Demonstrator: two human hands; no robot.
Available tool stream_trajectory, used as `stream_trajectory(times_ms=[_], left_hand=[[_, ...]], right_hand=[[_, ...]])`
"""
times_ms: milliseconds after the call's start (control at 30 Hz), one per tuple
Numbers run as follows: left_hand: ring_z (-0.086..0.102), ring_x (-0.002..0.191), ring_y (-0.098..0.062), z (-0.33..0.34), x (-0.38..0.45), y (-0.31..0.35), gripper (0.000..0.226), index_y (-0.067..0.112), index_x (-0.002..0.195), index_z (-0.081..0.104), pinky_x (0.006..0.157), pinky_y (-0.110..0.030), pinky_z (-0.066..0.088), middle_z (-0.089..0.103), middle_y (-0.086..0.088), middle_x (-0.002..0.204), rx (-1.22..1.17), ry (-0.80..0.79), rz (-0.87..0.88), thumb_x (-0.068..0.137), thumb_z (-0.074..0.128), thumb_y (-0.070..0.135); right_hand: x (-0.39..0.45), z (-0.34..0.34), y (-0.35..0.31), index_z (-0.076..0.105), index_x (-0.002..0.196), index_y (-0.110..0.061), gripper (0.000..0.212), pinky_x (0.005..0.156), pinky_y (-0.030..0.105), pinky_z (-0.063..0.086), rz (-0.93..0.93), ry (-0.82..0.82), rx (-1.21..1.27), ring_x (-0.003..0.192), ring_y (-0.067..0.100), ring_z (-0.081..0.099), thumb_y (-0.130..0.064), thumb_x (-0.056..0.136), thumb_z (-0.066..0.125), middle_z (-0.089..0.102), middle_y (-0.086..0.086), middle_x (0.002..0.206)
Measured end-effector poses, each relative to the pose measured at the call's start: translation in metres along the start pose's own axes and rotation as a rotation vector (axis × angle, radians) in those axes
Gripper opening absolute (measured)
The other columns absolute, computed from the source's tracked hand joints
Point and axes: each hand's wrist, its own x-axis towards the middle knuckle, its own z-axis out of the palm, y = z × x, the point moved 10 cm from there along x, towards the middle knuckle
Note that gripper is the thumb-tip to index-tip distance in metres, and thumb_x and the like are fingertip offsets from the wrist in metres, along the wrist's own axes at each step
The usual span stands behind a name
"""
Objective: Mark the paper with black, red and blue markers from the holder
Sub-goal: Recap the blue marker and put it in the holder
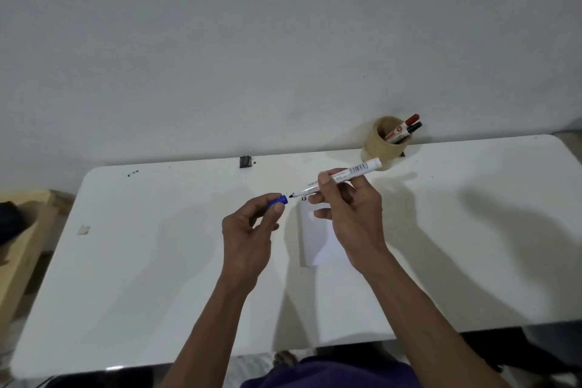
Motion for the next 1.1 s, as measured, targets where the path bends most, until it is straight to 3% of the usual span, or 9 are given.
stream_trajectory(times_ms=[300, 533, 833, 933, 1000, 1100], left_hand=[[0.065, 0.083, -0.007, -0.023, -0.044, 0.002, 0.014, 0.021, 0.098, 0.078, 0.075, -0.042, 0.060, 0.077, 0.006, 0.095, 0.022, -0.060, 0.038, 0.089, 0.072, 0.013], [0.067, 0.083, -0.009, -0.029, -0.060, 0.002, 0.018, 0.029, 0.093, 0.078, 0.071, -0.028, 0.060, 0.078, 0.007, 0.093, -0.044, -0.079, 0.029, 0.090, 0.071, 0.013], [0.066, 0.079, -0.011, -0.006, -0.062, 0.000, 0.017, 0.027, 0.091, 0.078, 0.076, -0.035, 0.060, 0.078, 0.005, 0.086, 0.016, -0.215, 0.020, 0.091, 0.070, 0.012], [0.066, 0.076, -0.010, 0.003, -0.058, -0.001, 0.016, 0.025, 0.089, 0.078, 0.076, -0.034, 0.059, 0.077, 0.006, 0.082, 0.037, -0.246, -0.001, 0.091, 0.069, 0.011], [0.064, 0.076, -0.011, 0.009, -0.052, 0.001, 0.014, 0.023, 0.090, 0.078, 0.076, -0.032, 0.059, 0.076, 0.004, 0.081, 0.062, -0.271, 0.000, 0.091, 0.069, 0.012], [0.063, 0.077, -0.012, 0.028, -0.041, 0.011, 0.011, 0.018, 0.093, 0.077, 0.073, -0.027, 0.058, 0.074, -0.009, 0.086, 0.088, -0.315, 0.018, 0.091, 0.069, 0.010]], right_hand=[[-0.057, 0.015, 0.009, 0.064, 0.106, -0.003, 0.021, 0.066, 0.031, 0.063, -0.006, -0.023, -0.022, 0.077, 0.014, 0.076, -0.022, 0.098, 0.066, 0.080, 0.006, 0.093], [-0.081, 0.018, 0.016, 0.065, 0.107, -0.004, 0.021, 0.065, 0.029, 0.062, 0.017, -0.003, 0.003, 0.075, 0.013, 0.075, -0.023, 0.098, 0.067, 0.080, 0.010, 0.091], [-0.088, -0.008, 0.019, 0.069, 0.100, -0.008, 0.011, 0.066, 0.031, 0.061, 0.078, 0.011, 0.070, 0.081, 0.021, 0.077, -0.015, 0.092, 0.073, 0.081, 0.005, 0.088], [-0.079, -0.037, 0.015, 0.068, 0.102, -0.012, 0.023, 0.064, 0.030, 0.060, 0.088, 0.079, 0.176, 0.081, 0.020, 0.074, -0.006, 0.084, 0.080, 0.079, 0.002, 0.088], [-0.070, -0.063, 0.002, 0.070, 0.095, -0.013, 0.023, 0.063, 0.031, 0.060, 0.021, 0.123, 0.076, 0.079, 0.019, 0.072, -0.004, 0.079, 0.084, 0.077, 0.006, 0.087], [-0.053, -0.080, -0.017, 0.076, 0.081, -0.015, 0.016, 0.059, 0.026, 0.055, -0.113, 0.027, -0.356, 0.069, 0.011, 0.066, -0.015, 0.074, 0.091, 0.076, 0.006, 0.079]])
